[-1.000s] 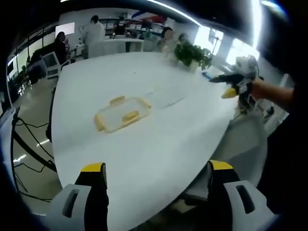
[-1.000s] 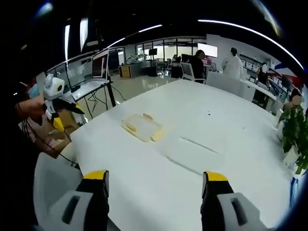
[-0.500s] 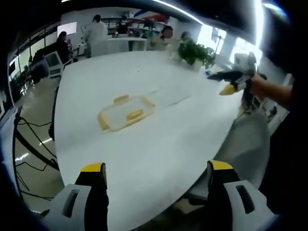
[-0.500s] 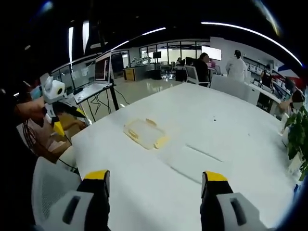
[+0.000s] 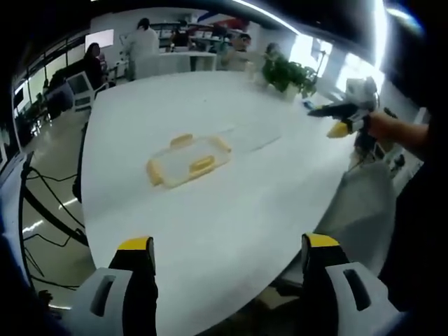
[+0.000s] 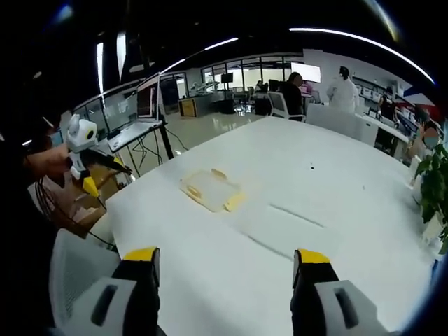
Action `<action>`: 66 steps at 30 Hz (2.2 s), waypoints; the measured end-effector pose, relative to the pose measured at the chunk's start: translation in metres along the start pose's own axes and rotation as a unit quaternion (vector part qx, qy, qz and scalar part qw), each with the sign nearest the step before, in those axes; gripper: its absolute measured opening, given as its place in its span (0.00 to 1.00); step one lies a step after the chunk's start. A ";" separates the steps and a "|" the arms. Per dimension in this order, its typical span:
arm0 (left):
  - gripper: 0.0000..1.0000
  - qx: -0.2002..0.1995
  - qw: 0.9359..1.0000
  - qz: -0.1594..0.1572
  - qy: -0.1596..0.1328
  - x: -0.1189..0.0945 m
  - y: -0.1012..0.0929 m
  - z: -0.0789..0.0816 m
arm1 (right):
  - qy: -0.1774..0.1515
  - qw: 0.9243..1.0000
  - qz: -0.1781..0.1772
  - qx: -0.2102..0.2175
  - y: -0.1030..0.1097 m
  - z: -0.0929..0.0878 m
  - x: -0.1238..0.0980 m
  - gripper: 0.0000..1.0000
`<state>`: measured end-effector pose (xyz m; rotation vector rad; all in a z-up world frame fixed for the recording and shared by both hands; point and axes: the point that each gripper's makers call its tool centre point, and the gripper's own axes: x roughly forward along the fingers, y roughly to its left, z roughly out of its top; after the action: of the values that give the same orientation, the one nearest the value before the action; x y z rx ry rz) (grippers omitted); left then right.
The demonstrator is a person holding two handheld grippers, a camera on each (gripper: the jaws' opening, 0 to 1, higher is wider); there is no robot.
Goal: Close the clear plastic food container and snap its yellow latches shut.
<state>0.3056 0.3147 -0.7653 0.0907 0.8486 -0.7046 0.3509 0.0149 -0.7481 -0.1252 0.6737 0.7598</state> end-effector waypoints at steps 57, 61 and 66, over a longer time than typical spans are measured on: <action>0.84 0.107 0.992 -0.007 0.062 0.077 0.085 0.044 | 0.001 0.994 0.057 -0.089 -0.048 0.050 0.098 0.73; 0.85 0.121 0.990 -0.008 0.066 0.077 0.100 0.046 | 0.005 0.992 0.067 -0.103 -0.049 0.052 0.107 0.73; 0.77 0.139 0.987 -0.015 0.081 0.080 0.108 0.044 | 0.012 0.991 0.074 -0.114 -0.050 0.053 0.117 0.74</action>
<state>0.4362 0.3402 -0.8138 0.3911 0.9028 -0.8501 0.4744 0.0663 -0.7837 -0.2959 0.6210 0.9790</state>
